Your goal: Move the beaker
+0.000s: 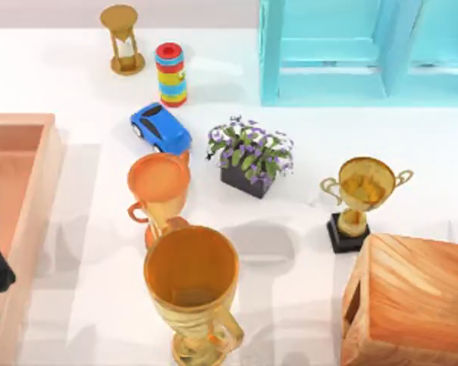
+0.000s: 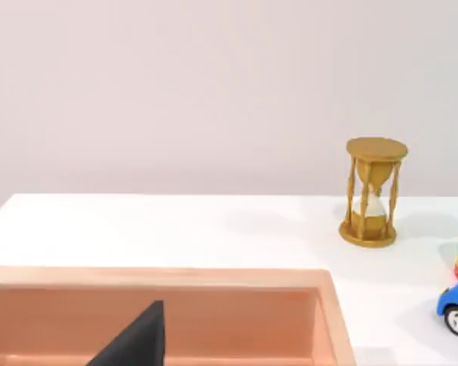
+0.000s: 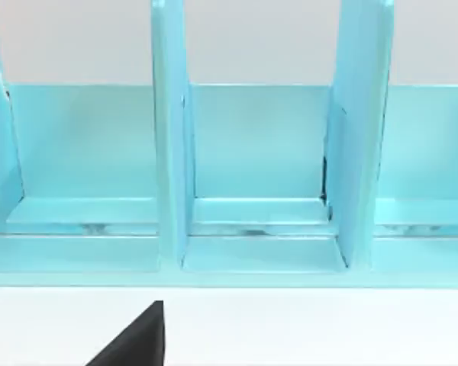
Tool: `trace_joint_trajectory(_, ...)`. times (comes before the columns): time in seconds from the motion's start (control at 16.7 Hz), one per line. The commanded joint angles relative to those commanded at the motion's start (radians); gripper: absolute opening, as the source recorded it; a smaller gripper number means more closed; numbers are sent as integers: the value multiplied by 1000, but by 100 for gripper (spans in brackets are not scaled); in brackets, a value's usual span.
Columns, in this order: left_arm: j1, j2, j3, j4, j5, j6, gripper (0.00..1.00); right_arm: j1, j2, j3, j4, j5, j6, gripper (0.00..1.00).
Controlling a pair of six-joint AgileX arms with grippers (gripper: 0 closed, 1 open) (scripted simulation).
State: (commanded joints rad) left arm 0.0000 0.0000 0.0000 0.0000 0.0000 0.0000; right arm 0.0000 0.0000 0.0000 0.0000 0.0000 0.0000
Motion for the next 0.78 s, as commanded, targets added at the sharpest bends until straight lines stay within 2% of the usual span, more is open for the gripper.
trace_joint_trajectory(0.36, 0, 0, 0, 0, 0, 0, 100, -7, 97, 79, -77, 2, -5, 100)
trace_joint_trajectory(0.78, 0, 0, 0, 0, 0, 0, 100, -31, 536, 437, -426, 1, -26, 100)
